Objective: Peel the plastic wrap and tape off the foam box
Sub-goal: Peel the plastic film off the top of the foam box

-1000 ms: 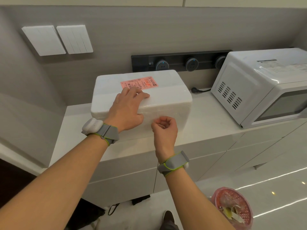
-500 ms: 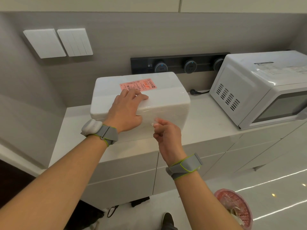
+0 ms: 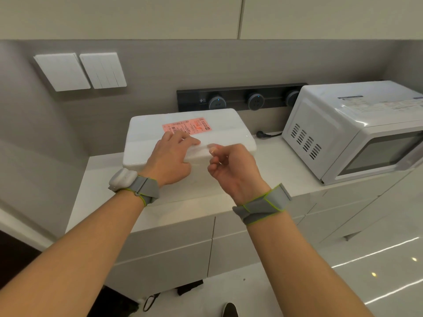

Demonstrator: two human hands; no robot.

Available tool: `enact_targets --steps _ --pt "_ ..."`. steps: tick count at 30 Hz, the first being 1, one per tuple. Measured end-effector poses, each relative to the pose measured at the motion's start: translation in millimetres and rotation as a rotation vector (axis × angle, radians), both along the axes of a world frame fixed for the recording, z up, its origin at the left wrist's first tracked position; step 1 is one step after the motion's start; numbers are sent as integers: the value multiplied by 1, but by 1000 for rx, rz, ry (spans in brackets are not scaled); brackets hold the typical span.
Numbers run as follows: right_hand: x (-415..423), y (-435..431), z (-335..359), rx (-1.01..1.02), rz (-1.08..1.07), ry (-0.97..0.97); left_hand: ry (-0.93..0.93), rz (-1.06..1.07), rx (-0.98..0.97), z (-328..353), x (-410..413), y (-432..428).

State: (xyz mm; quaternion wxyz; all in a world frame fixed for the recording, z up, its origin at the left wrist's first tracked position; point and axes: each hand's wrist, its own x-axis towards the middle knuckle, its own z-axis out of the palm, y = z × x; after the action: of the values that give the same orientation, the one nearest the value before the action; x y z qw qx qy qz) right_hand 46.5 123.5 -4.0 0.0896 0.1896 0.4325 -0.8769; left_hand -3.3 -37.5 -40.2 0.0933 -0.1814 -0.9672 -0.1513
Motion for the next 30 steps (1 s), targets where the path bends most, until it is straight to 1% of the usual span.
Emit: enact_targets --steps 6,12,14,15,16,17,18,19,20,21,22,24,26,27,28,30 --pt "-27 -1 38 21 45 -33 -81 62 81 8 -2 -1" --pt "-44 18 62 -1 80 51 -209 151 200 24 -1 4" --pt "-41 31 61 -9 137 59 -158 178 244 34 4 16" --pt "-38 38 58 -14 178 61 -163 181 325 39 9 22" --pt "-36 47 54 -17 226 70 -246 159 501 43 15 31" --pt "-34 55 51 -16 277 90 -428 101 758 48 21 41" --pt "-33 65 47 -10 322 116 -671 11 1036 53 26 52" --pt "-31 77 41 1 353 146 -897 -74 1263 56 30 65" --pt "-30 90 35 23 370 179 -1023 -136 1375 57 32 80" --pt "-29 101 28 53 375 215 -1057 -163 1413 56 31 94" --pt "-28 117 19 91 364 247 -1033 -140 1425 53 28 113" --pt "-26 148 -1 149 322 270 -855 28 1411 42 17 152" --pt "-24 180 -25 164 278 223 -642 184 1397 30 8 190" --pt "-23 195 -39 176 258 186 -564 222 1379 23 3 206" --pt "-22 209 -53 203 242 150 -511 243 1353 16 -1 221" --pt "-16 230 -78 264 221 89 -390 250 1197 -3 -7 241"
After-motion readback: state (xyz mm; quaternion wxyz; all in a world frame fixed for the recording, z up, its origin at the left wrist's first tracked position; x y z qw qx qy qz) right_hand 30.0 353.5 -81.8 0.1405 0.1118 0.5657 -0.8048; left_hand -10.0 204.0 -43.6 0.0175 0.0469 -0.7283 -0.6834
